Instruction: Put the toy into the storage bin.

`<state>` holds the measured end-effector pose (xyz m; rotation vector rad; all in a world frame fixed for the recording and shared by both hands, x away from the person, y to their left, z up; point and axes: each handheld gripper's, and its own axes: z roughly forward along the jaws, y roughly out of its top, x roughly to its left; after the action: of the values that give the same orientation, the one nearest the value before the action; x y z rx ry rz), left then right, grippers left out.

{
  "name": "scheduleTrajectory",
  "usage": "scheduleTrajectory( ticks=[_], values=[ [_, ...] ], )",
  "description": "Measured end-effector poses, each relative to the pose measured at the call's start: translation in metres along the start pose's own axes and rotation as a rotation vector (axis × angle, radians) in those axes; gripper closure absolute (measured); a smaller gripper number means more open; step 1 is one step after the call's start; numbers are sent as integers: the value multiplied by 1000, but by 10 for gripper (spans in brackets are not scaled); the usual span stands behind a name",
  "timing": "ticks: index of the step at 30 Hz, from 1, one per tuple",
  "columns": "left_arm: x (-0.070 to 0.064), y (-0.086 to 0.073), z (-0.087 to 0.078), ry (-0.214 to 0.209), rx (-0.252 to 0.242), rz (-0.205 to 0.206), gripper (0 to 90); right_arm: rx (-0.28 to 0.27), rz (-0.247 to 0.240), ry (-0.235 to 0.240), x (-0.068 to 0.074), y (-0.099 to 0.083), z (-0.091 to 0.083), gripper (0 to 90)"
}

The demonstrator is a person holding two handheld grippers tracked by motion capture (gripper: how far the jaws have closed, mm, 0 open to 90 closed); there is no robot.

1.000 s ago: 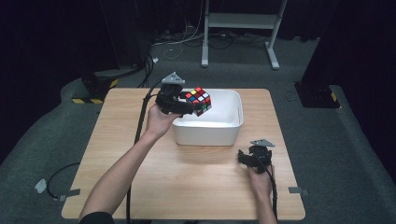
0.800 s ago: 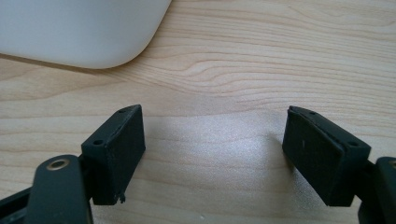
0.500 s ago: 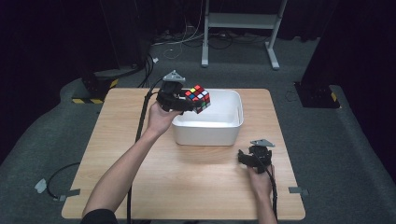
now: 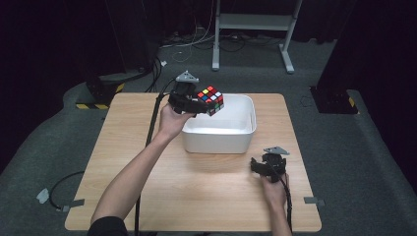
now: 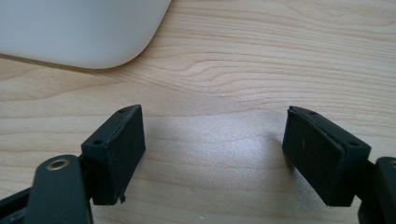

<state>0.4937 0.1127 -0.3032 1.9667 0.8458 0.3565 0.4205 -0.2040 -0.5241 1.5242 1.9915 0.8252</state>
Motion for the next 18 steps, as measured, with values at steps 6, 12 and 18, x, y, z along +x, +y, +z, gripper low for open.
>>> scheduleTrajectory(
  ticks=[6, 12, 18],
  values=[
    [3, 7, 3, 8, 2, 4, 342, 0, 0, 0, 0, 0, 0, 210],
    [5, 11, 7, 12, 5, 3, 342, 0, 0, 0, 0, 0, 0, 210],
    [8, 14, 16, 16, 2, -11, 342, 0, 0, 1, 0, 0, 0, 210]
  ],
)
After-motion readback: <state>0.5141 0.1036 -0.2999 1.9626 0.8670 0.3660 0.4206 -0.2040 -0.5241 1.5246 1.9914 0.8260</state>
